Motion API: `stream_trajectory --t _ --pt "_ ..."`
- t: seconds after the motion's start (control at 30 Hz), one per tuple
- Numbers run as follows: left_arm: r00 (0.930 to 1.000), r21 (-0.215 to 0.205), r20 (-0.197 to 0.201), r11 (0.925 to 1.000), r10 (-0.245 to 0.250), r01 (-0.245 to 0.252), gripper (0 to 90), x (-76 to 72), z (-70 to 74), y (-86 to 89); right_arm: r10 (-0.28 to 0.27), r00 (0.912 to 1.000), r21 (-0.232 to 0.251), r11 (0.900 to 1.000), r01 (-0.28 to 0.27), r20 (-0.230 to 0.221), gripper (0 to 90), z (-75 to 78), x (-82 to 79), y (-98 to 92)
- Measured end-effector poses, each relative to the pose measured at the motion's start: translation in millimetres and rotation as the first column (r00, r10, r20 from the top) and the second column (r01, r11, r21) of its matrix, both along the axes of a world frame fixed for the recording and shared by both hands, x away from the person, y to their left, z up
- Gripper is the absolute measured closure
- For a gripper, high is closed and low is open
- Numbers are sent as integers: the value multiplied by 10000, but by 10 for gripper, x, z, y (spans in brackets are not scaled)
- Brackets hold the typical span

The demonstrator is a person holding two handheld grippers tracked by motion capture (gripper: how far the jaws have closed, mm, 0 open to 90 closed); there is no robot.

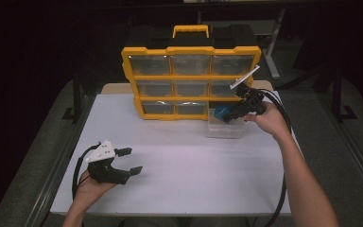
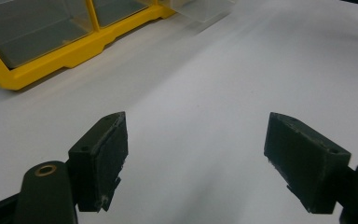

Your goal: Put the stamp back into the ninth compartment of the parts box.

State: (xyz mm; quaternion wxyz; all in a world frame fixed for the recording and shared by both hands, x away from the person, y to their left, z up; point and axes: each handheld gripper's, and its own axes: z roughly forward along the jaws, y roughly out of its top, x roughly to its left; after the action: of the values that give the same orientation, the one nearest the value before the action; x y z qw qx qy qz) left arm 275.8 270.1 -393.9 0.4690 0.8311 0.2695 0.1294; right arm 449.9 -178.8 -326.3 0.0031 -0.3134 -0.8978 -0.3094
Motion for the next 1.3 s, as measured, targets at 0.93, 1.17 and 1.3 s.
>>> stream_trajectory --t 0.93,1.17,1.3 --pt "10000 -85 -1 10000 38 -38 214 1 -15 -15 -178 9993 -135 9998 173 -343 395 -157 114 -5" --pt "10000 -75 -56 10000 44 -44 214 -1 -14 -16 -149 9986 -2 9999 150 -517 395 -171 133 -11" --pt "10000 -88 -31 10000 36 -36 214 0 -17 -17 -198 9982 47 9998 201 -566 394 -179 147 -14"
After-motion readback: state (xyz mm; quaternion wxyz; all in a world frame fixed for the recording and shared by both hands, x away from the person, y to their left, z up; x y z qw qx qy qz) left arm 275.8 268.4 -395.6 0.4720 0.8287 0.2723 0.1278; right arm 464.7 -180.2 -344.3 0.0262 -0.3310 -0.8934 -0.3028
